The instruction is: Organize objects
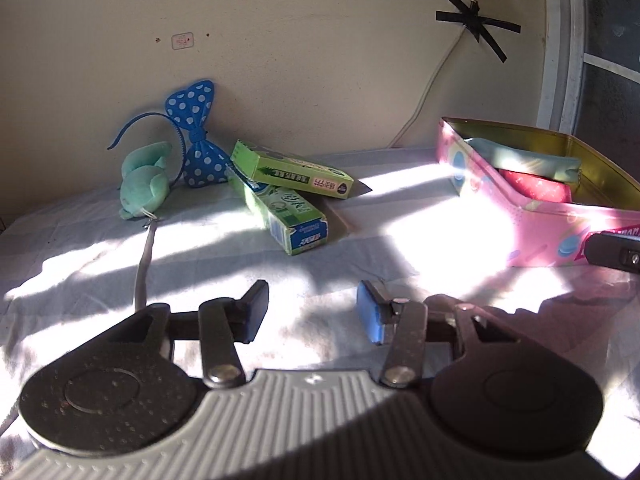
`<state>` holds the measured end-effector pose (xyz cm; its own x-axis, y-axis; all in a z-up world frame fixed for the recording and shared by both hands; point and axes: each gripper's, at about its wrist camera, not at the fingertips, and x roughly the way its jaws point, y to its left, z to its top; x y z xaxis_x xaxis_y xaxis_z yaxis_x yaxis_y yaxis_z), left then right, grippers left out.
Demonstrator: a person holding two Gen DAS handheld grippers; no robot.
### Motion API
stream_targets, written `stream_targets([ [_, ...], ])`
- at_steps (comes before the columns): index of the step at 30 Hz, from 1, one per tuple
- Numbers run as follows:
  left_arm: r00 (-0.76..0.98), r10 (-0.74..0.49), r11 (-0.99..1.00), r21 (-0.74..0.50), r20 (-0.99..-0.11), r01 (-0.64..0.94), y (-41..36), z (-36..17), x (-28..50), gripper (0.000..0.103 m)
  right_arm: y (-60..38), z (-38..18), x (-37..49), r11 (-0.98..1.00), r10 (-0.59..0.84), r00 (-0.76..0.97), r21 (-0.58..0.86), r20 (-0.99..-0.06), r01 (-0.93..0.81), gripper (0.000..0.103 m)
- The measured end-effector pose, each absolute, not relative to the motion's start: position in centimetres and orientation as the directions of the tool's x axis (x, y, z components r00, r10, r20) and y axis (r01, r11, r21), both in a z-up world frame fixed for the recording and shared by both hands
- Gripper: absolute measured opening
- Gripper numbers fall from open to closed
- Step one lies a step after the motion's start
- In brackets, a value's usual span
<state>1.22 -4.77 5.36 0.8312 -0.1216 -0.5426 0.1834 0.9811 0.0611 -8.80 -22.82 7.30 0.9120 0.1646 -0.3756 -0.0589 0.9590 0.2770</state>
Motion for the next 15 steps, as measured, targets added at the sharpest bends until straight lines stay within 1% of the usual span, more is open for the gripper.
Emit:
stream_targets([
  [15, 0.820, 0.075, 0.995, 0.097, -0.567, -0.023, 5.9, 3.1, 4.5, 0.052, -14.8, 6.9, -3.4, 0.952, 0.292, 0.841, 0.219, -0.456, -0.213, 0.030],
])
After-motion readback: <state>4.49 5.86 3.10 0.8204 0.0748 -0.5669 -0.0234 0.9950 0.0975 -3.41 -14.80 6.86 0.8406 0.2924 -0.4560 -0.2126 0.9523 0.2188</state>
